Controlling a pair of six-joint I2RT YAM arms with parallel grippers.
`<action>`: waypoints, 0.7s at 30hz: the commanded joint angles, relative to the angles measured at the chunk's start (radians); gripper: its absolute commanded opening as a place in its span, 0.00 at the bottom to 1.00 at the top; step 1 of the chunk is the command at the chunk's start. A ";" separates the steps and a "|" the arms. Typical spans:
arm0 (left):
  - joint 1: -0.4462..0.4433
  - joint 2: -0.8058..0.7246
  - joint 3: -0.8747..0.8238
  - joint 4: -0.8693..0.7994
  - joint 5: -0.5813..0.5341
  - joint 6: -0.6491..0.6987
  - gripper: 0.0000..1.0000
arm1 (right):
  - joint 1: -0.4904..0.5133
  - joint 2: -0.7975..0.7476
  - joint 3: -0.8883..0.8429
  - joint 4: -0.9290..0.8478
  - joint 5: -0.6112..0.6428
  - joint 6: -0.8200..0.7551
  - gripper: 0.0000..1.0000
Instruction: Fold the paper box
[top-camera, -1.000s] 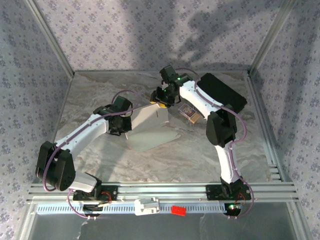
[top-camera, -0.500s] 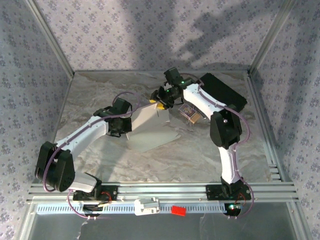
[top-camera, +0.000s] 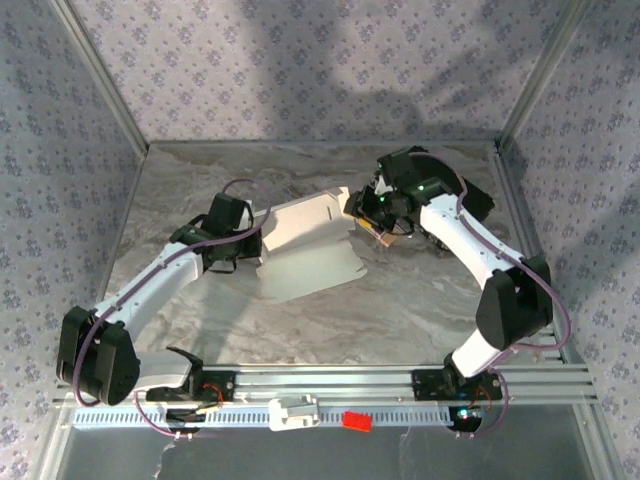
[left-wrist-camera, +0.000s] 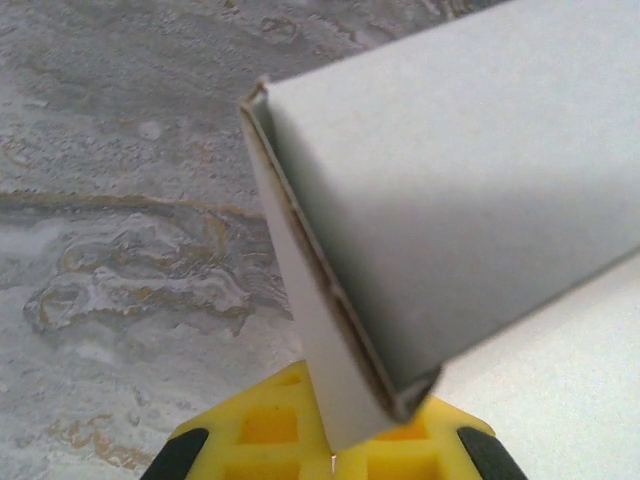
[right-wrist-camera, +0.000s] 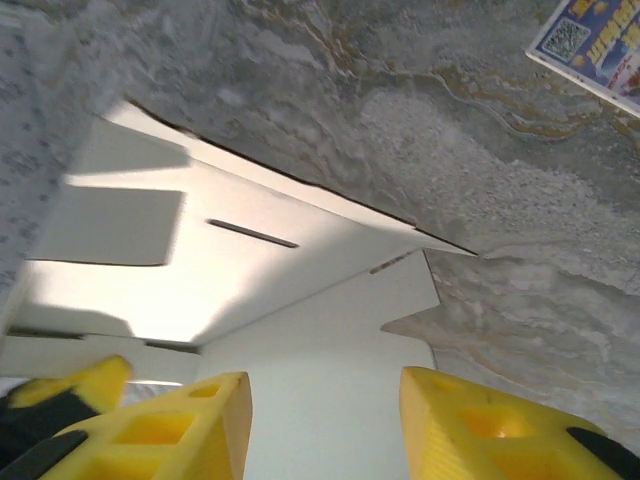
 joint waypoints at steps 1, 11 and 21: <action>0.012 -0.030 0.010 0.024 0.053 0.037 0.00 | 0.002 0.028 -0.044 0.008 0.055 -0.063 0.45; 0.014 -0.023 0.026 0.014 0.086 0.025 0.00 | 0.031 0.105 -0.029 0.012 0.073 -0.057 0.45; 0.014 -0.008 0.044 0.007 0.091 0.024 0.00 | 0.061 0.105 -0.038 0.063 0.088 -0.006 0.33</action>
